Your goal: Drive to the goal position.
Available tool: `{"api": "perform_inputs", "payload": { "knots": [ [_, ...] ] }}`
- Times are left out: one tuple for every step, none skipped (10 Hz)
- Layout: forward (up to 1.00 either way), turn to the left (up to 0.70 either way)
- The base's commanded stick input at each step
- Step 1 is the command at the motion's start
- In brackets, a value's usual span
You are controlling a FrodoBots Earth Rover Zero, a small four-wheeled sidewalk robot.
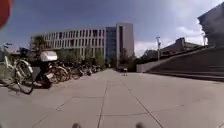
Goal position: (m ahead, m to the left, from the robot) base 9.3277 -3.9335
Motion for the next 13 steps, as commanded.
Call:
{"api": "perform_inputs", "payload": {
  "knots": [
    [0.7, 0.0],
    [0.7, 0.0],
    [0.7, 0.0],
    [0.7, 0.0],
    [0.7, 0.0],
    [0.7, 0.0],
    [0.7, 0.0],
    [0.7, 0.0],
    [0.7, 0.0],
    [0.7, 0.0],
    [0.7, 0.0],
    [0.7, 0.0],
    [0.7, 0.0]
  ]
}}
